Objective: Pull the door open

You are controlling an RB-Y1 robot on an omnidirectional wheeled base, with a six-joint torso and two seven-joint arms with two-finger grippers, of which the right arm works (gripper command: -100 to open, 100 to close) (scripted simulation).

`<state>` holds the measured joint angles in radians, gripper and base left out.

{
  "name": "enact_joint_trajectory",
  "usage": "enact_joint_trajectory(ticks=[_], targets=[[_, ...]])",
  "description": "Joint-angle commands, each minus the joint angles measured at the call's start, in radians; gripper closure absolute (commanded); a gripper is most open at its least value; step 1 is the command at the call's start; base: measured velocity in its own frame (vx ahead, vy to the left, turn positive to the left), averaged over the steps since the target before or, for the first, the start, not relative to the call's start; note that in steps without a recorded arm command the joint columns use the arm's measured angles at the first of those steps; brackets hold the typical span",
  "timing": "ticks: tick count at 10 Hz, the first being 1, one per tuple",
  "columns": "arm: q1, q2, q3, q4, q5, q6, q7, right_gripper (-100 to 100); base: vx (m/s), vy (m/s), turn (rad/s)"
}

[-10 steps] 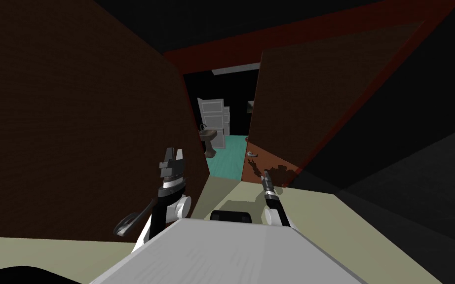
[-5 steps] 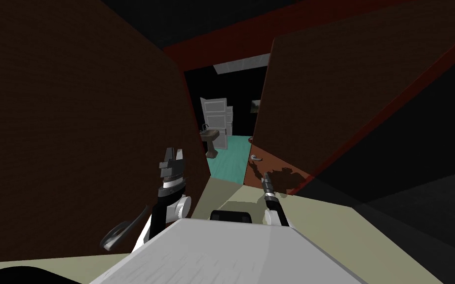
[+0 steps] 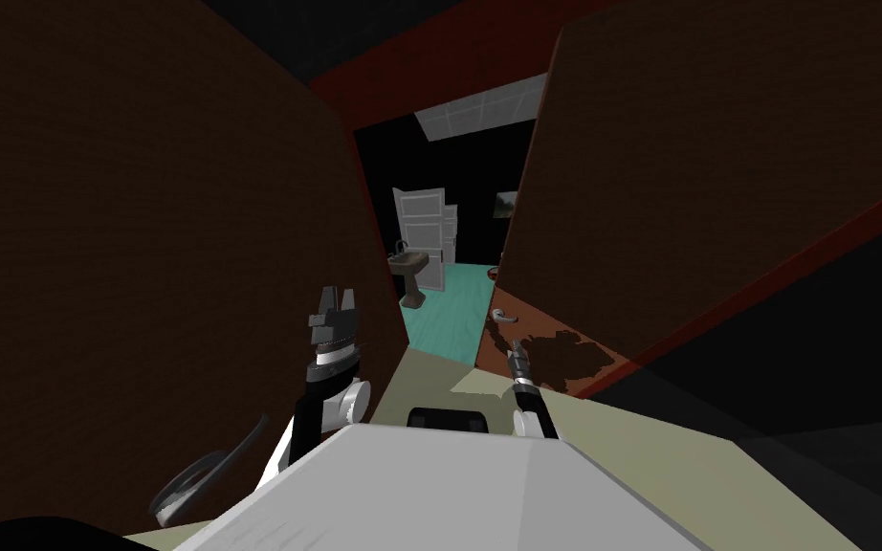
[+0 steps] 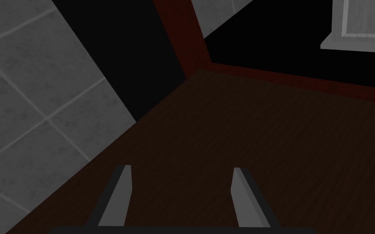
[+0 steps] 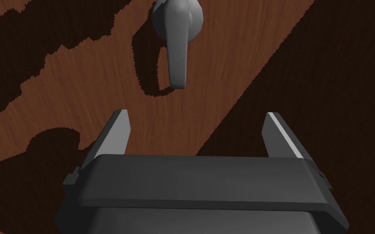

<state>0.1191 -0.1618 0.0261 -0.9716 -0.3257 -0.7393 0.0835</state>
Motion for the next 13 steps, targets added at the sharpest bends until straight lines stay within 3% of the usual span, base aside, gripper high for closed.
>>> enact_joint_trajectory(ticks=[1,3,4,5,7,10,11,13], targets=[[-0.009,-0.001,0.002,0.029,-0.01,-0.008,0.003,-100,0.116,-0.078,0.063],[-0.02,-0.003,0.005,0.064,-0.021,-0.018,0.007,-100,0.094,-0.07,0.065],[-0.016,-0.002,0.004,0.05,-0.018,-0.013,0.007,-100,0.03,-0.038,0.015],[-0.009,-0.033,-0.009,0.078,-0.027,-0.032,-0.026,-100,0.125,0.064,0.182],[-0.006,-0.042,-0.013,0.086,-0.03,-0.038,-0.036,-100,0.154,0.098,0.078],[0.01,-0.109,-0.041,0.142,-0.048,-0.078,-0.108,-100,0.168,0.056,0.172],[0.01,-0.109,-0.041,0.142,-0.048,-0.078,-0.108,-100,0.145,-0.014,0.022],[0.02,-0.15,-0.058,0.176,-0.059,-0.103,-0.152,-100,0.128,-0.037,0.131]])
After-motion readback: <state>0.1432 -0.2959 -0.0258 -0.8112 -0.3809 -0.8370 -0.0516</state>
